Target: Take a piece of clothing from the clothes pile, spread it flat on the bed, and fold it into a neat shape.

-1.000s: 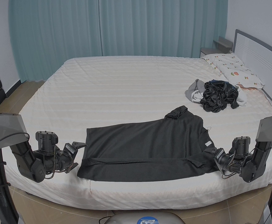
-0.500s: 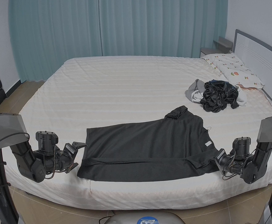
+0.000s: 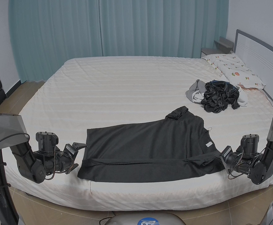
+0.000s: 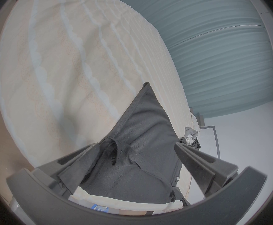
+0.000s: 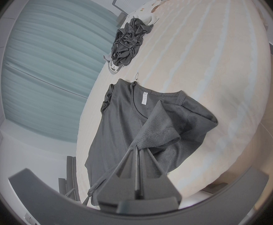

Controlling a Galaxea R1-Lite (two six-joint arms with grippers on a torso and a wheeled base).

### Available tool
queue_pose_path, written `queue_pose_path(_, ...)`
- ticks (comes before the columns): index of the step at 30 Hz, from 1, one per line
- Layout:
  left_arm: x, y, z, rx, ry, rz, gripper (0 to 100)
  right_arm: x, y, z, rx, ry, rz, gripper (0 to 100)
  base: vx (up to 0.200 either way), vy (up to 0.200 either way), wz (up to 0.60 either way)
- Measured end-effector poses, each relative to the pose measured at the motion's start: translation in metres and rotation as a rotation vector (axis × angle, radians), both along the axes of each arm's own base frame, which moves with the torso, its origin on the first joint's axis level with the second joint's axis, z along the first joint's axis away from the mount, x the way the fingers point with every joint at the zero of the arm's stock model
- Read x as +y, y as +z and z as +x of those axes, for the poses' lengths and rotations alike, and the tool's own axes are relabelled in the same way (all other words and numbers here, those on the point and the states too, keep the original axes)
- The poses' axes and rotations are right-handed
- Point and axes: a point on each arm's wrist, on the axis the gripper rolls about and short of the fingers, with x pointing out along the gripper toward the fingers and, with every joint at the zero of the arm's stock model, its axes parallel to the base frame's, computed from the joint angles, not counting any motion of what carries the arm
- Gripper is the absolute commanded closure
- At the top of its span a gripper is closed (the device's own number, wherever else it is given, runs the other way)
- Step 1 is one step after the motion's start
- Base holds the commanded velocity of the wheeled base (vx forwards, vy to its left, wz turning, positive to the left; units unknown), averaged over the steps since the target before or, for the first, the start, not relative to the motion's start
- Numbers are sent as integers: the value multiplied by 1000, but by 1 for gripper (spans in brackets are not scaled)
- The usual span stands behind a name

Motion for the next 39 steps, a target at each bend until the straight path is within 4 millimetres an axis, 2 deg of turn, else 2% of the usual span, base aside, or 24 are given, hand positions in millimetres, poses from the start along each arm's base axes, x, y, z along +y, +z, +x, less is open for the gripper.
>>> queue_pose_path(7, 0, 0, 0, 0, -1, 0, 0, 1, 5, -12, 10, 17, -15, 100, 0, 0, 0)
queue_pose_path(17, 0, 0, 0, 0, -1, 0, 0, 1, 1, -26, 72, 87, -113, 100, 0, 0, 0)
queue_pose_path(18, 0, 0, 0, 0, -1, 0, 0, 0, 1, -27, 76, 90, -119, 0, 0, 0, 0)
queue_pose_path(24, 0, 0, 0, 0, 0, -1, 0, 2, -6, -33, 100, 137, -177, 0, 0, 0, 0)
queue_pose_path(30, 0, 0, 0, 0, -1, 0, 0, -3, -5, -31, 88, 115, -178, 0, 0, 0, 0)
queue_pose_path(39, 0, 0, 2, -3, 20, 7, 0, -29, 2, -17, 28, 41, -141, 0, 0, 0, 0)
